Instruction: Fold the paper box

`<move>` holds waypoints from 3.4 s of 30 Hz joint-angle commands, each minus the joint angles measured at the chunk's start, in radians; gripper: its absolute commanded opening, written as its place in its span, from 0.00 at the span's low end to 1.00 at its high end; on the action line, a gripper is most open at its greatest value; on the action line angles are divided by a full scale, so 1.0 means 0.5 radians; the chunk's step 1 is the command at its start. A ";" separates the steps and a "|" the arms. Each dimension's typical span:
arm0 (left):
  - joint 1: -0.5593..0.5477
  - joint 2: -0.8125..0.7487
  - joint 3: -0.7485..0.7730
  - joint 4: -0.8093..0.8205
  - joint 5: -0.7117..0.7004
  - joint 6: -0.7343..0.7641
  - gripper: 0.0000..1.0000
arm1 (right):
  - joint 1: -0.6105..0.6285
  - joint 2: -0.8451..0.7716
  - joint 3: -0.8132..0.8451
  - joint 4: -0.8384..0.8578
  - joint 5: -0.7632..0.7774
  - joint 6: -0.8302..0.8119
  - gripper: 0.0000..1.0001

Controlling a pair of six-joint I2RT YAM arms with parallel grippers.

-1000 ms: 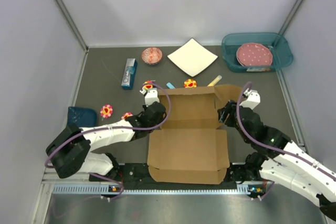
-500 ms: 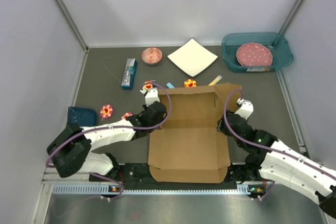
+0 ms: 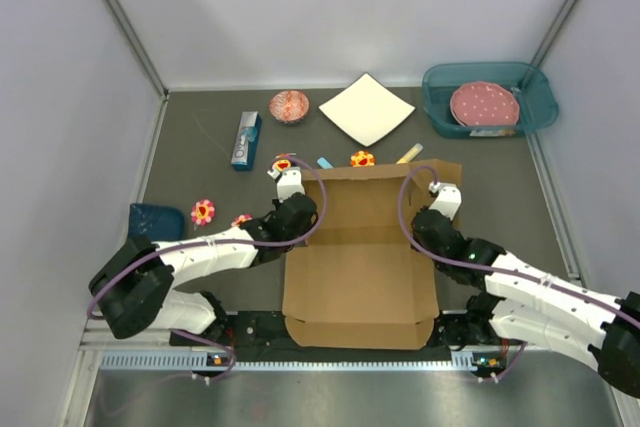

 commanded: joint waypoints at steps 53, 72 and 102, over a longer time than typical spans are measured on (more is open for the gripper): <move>0.017 -0.094 -0.104 -0.069 0.072 0.302 0.00 | -0.515 -0.401 -0.011 0.194 -0.024 -0.487 0.61; 0.014 0.001 -0.018 -0.154 0.035 0.173 0.00 | -0.518 -0.717 -0.011 0.066 -0.889 -0.141 0.00; -0.045 -0.266 -0.503 0.876 -0.443 0.501 0.00 | -0.386 -0.456 0.326 0.017 -0.966 0.132 0.00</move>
